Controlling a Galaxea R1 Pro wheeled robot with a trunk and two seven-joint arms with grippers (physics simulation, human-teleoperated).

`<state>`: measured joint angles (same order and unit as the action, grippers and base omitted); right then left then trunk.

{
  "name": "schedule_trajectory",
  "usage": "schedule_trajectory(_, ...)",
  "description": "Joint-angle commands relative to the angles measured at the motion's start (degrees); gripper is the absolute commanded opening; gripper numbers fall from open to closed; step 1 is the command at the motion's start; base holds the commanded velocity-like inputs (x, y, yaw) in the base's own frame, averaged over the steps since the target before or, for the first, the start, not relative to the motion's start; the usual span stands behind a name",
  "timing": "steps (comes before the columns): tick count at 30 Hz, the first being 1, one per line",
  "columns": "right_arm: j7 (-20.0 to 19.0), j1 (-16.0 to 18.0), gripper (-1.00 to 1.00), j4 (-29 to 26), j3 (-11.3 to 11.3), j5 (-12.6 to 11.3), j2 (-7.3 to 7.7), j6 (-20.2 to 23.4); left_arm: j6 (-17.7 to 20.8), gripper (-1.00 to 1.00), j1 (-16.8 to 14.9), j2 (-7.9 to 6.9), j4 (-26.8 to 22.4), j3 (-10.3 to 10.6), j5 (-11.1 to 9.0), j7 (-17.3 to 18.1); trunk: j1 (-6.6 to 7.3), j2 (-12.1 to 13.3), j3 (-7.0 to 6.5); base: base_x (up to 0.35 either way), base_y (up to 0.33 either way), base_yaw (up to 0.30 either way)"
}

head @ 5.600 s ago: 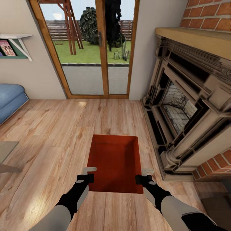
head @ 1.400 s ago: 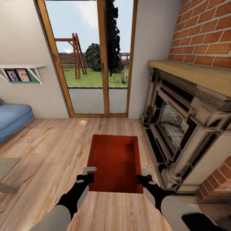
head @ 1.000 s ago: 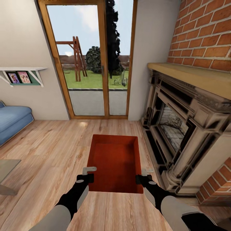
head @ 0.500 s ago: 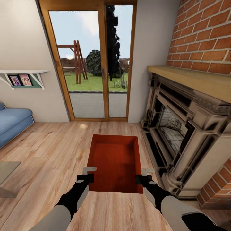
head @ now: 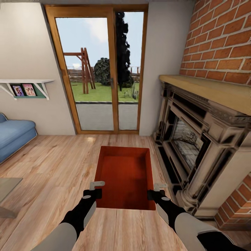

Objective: Move the two storage containers from the living room to the garage. In the garage, place one container on the floor and stack the other container on top of it (either order is fine).

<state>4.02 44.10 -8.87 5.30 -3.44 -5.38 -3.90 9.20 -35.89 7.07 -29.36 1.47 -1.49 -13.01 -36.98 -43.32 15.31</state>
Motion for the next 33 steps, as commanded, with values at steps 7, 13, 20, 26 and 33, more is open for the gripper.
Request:
schedule_trajectory(7, 3.39, 0.11, -1.00, -0.10, -0.37, 0.16, 0.02, -2.45, 0.48, -1.00, 0.03, -0.74, 0.09, 0.28, -0.09, -1.67, -0.01, -0.06, -0.55, 0.000, 0.000, 0.000)
schedule_trajectory(13, 3.37, 0.11, -1.00, -0.10, -0.37, 0.19, 0.09, -2.43, 0.47, -1.00, 0.03, -0.74, 0.08, 0.28, -0.09, -1.67, -0.01, -0.06, -1.09, 0.000, 0.000, 0.000)
schedule_trajectory(20, 3.36, 0.11, -1.00, -0.10, -0.37, 0.16, 0.11, -2.43, 0.47, -1.00, 0.03, -0.74, -0.06, 0.28, -0.09, -1.67, -0.01, -0.06, -1.71, 0.000, 0.000, 0.000)
schedule_trajectory(26, 3.36, 0.11, -1.00, -0.10, -0.37, 0.15, 0.11, -2.45, 0.47, -1.00, 0.03, -0.74, -0.08, 0.28, -0.09, -1.67, -0.01, -0.06, -2.12, 0.000, 0.000, 0.000)
schedule_trajectory(33, 3.39, 0.11, -1.00, -0.18, -0.37, 0.12, 0.20, -2.52, 0.47, -1.00, 0.03, -0.74, -0.08, 0.28, -0.09, -1.67, -0.01, -0.06, -2.17, 0.000, 0.000, 0.000)
